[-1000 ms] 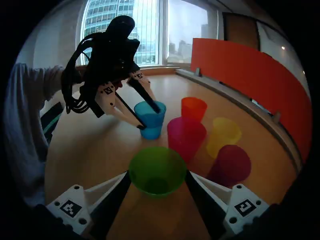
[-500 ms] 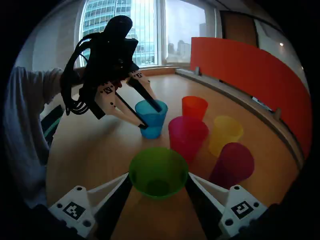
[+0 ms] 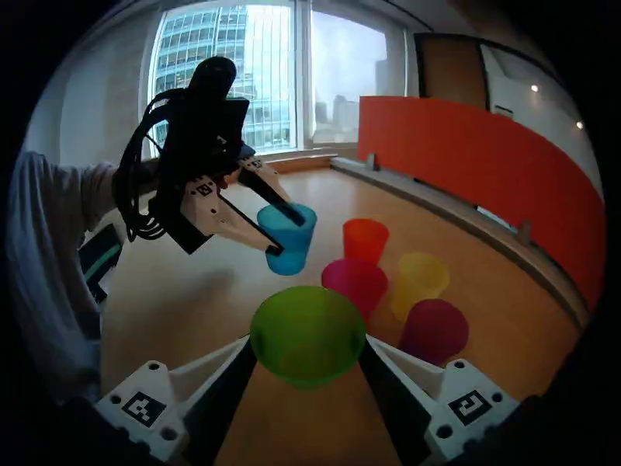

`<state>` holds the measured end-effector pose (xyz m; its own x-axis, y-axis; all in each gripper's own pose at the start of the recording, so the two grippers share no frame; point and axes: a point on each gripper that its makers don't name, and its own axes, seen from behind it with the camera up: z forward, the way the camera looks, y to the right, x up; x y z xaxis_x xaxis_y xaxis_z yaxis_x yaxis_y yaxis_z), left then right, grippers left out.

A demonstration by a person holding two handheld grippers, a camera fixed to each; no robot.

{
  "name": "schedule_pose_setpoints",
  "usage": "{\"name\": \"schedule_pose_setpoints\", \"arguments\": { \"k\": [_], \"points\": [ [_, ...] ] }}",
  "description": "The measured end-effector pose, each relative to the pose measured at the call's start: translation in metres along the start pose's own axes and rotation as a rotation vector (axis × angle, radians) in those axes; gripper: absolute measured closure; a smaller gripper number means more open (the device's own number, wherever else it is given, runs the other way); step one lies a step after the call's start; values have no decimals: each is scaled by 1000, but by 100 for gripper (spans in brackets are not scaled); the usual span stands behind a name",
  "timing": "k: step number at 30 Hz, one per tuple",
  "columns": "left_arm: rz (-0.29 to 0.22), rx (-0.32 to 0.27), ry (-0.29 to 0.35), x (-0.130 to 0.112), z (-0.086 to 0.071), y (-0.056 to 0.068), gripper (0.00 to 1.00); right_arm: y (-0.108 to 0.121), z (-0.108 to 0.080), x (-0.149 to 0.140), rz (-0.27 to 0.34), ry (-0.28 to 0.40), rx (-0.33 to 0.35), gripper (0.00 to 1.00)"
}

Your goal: Pour water

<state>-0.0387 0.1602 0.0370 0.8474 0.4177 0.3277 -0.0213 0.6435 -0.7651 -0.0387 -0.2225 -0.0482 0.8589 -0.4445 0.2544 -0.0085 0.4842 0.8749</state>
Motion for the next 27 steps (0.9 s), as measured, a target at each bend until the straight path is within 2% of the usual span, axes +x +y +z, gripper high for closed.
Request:
{"name": "schedule_pose_setpoints", "arguments": {
  "k": [11, 19, 27],
  "points": [
    [-47, 54, 140, 37, -36, 4, 14, -5, -23, 37, -22, 86, -51, 9],
    [-53, 80, 214, 58, -59, 9, 14, -12, -35, 62, -27, 160, -79, 9],
    [-59, 82, 266, 71, -73, 17, 14, -15, -43, 83, -25, 240, -108, 9]
  ]
}}
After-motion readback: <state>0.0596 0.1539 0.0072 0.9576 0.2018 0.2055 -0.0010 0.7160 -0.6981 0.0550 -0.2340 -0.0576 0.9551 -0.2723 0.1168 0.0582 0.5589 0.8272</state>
